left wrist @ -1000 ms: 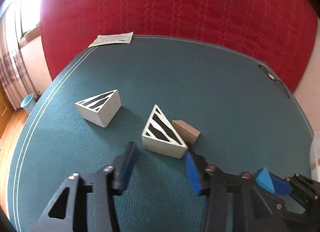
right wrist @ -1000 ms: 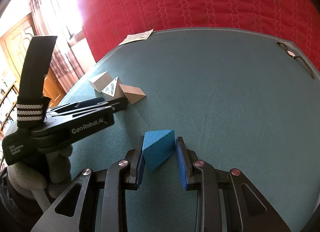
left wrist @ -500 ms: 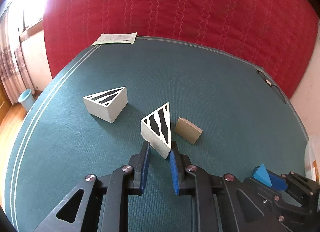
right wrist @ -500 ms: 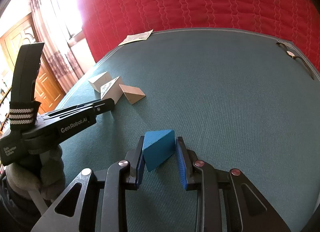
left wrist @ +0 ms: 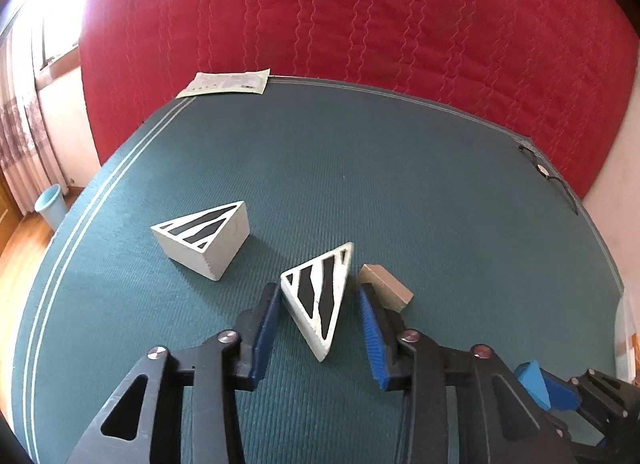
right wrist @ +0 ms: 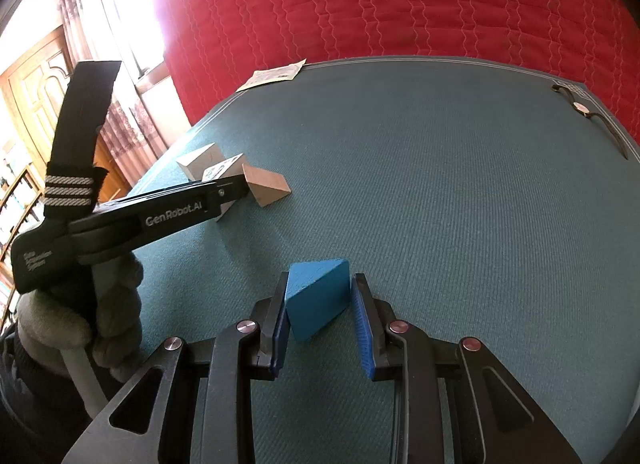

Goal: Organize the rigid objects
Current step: 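Grasp the white black-striped triangular block with the left gripper while the right holds the blue block, then carry the blue block and striped triangle with both grippers over the clear bowl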

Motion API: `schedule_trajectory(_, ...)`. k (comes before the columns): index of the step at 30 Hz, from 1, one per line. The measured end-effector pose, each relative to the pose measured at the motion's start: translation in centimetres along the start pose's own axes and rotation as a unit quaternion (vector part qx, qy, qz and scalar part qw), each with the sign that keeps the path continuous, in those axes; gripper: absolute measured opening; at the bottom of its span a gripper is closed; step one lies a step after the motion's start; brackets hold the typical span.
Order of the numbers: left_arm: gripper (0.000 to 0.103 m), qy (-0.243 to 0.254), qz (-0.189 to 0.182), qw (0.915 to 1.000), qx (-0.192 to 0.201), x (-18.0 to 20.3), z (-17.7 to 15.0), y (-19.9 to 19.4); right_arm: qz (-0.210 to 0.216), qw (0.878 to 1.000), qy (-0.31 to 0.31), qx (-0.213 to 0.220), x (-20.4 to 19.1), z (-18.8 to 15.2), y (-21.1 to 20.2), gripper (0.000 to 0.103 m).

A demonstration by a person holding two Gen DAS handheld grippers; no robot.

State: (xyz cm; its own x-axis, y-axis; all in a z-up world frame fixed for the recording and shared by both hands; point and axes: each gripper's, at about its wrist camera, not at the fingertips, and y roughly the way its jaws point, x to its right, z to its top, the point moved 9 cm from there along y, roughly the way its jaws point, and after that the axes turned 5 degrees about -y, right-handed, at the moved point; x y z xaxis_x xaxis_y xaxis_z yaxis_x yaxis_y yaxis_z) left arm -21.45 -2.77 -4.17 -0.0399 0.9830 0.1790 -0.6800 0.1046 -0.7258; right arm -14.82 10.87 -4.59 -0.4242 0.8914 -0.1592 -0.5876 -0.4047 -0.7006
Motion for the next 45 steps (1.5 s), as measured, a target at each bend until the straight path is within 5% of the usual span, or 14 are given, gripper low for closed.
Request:
schedule_trajectory(10,0.033,0.009,-0.027,0.9996,0.005,0.5,-0.4,-0.7,-0.001,1.000,0.001,0.001,0.2,0.1,0.0,0.030)
schedule_trajectory(28,0.033,-0.001,-0.011,0.9996,0.024,0.8,-2.2,-3.2,-0.003,1.000,0.016,0.024,0.9,0.1,-1.1,0.030)
schedule_trajectory(45,0.033,0.029,-0.037,0.9988,0.011,4.4,-4.1,-4.5,-0.024,0.998,0.026,0.042,2.8,-1.9,-6.7,0.029)
